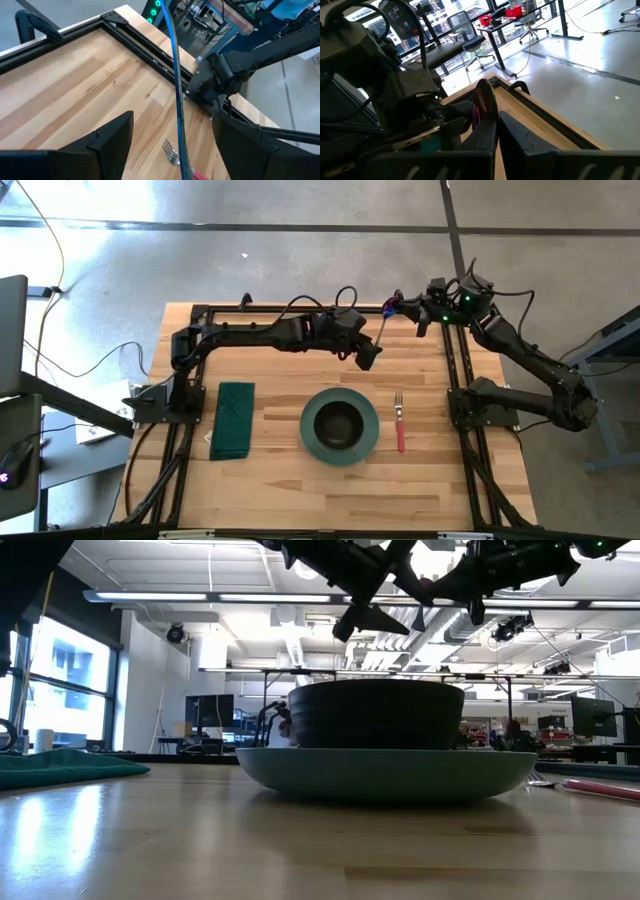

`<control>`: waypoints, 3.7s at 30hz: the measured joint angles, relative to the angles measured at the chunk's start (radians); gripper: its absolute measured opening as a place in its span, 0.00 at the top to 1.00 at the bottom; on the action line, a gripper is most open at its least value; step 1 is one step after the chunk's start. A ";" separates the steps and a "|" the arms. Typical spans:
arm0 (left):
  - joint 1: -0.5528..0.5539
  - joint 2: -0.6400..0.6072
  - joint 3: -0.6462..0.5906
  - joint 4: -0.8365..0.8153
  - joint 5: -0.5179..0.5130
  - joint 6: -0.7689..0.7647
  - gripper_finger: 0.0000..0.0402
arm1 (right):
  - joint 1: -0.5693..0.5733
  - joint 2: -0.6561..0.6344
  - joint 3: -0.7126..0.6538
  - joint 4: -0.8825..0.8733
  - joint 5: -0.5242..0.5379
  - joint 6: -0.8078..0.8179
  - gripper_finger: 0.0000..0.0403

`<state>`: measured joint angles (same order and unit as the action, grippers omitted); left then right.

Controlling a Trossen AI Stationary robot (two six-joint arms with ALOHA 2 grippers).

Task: Set table place
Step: Put the blue spoon into the black bowl

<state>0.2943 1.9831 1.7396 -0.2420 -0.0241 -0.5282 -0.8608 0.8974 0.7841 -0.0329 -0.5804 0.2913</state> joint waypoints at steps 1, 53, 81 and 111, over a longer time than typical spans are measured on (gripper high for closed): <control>0.000 0.000 0.000 0.002 -0.002 0.000 0.38 | 0.000 0.000 0.000 0.000 0.000 0.000 1.00; -0.005 -0.001 0.000 -0.051 0.032 0.011 1.00 | 0.050 0.000 0.001 0.011 0.014 0.003 1.00; -0.006 -0.008 0.000 -0.061 0.014 0.024 1.00 | 0.056 -0.001 0.001 -0.082 0.090 -0.058 1.00; -0.008 -0.008 -0.002 -0.062 0.030 0.014 0.98 | 0.090 0.000 0.002 -0.164 0.056 -0.108 1.00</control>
<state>0.2859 1.9747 1.7378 -0.3035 0.0057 -0.5146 -0.7708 0.8971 0.7860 -0.1974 -0.5243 0.1829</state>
